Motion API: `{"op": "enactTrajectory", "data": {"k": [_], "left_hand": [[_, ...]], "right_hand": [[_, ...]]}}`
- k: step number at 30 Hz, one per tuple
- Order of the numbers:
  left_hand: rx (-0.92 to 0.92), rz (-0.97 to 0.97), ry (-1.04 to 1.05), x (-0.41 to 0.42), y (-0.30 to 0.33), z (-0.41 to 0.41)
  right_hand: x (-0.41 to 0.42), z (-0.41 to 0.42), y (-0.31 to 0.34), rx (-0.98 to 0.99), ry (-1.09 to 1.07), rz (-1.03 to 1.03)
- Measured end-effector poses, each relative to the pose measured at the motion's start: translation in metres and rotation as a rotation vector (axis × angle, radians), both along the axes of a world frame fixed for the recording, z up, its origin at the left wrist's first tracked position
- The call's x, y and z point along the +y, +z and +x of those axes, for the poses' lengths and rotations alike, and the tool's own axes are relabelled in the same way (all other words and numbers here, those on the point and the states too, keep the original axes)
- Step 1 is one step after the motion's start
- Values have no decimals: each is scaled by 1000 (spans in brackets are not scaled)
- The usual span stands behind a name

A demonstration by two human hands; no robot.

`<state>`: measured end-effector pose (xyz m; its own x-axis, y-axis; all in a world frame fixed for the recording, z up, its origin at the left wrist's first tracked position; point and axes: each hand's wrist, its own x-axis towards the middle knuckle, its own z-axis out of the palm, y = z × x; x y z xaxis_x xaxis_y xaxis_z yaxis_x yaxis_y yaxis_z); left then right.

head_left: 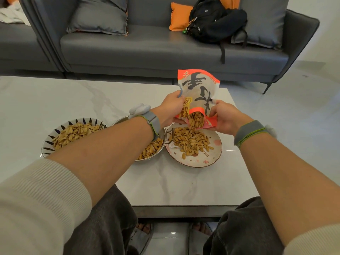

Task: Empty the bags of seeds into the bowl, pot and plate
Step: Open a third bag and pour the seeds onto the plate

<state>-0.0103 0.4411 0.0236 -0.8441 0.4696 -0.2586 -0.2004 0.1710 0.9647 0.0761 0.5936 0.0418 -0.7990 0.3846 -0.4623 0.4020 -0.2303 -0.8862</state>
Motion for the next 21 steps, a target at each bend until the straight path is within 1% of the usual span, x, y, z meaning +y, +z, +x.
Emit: {"op": "enactTrajectory", "data": {"k": [10,18,21], "left_hand": [[7,-26,7,3,-1,1],[-9,-37,-6,3,-3,-1],[-34,-12,-10,3,-2,-1]], "right_hand": [[-4,-1,2,-4,8,56],[-4,0,1,3,3,56],[1,1,2,-16,-2,49]]}}
